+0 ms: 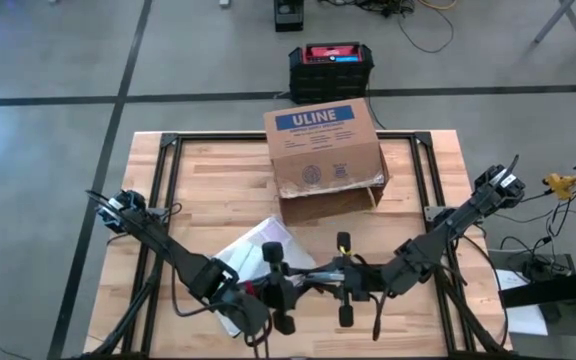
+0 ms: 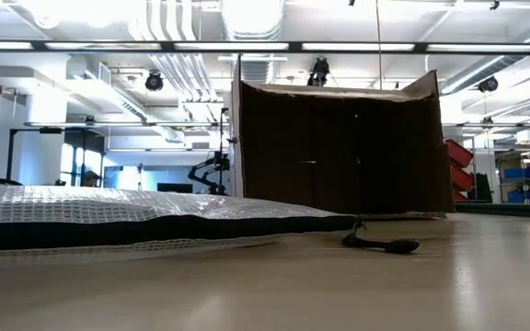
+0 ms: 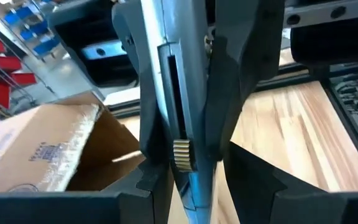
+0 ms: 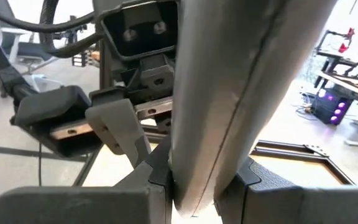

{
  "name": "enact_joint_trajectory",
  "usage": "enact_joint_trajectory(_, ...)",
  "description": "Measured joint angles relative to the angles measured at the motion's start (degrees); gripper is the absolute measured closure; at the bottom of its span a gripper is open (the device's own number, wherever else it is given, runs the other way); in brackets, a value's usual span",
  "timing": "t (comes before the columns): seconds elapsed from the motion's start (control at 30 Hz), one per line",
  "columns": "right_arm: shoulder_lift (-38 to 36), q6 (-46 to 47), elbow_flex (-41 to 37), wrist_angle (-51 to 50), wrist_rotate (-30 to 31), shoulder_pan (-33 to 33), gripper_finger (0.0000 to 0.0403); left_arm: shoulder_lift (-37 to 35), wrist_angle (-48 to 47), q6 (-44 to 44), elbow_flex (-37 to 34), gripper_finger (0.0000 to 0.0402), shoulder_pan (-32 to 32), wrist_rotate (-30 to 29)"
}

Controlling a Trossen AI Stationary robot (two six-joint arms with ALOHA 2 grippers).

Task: Unpack boxes
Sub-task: Break down cardboard box until it is fully flat

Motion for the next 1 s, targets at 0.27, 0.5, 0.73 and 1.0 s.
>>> enact_joint_trajectory(0.27,-0.31,0.21,0.07,-0.47,-3.27,-0.03,0.0345,-0.06,-4.53,-7.45,0.00,0.0283,0.00,0.84)
enact_joint_trajectory(0.5,-0.33,3.40,0.11,-2.27,-3.12,-0.28,0.0345,-0.07,-4.71,-7.14,0.00,0.0335,0.00,1.03)
enact_joint_trajectory(0.73,-0.39,3.24,0.13,-2.38,-3.52,-0.41,0.0345,-0.08,-3.93,-6.98,-0.05,0.0372,0.13,1.69)
enact_joint_trajectory(1.0,-0.55,4.14,0.22,-2.18,-3.06,-0.43,0.0345,-0.08,-1.20,-4.96,-0.13,0.0372,0.41,0.73)
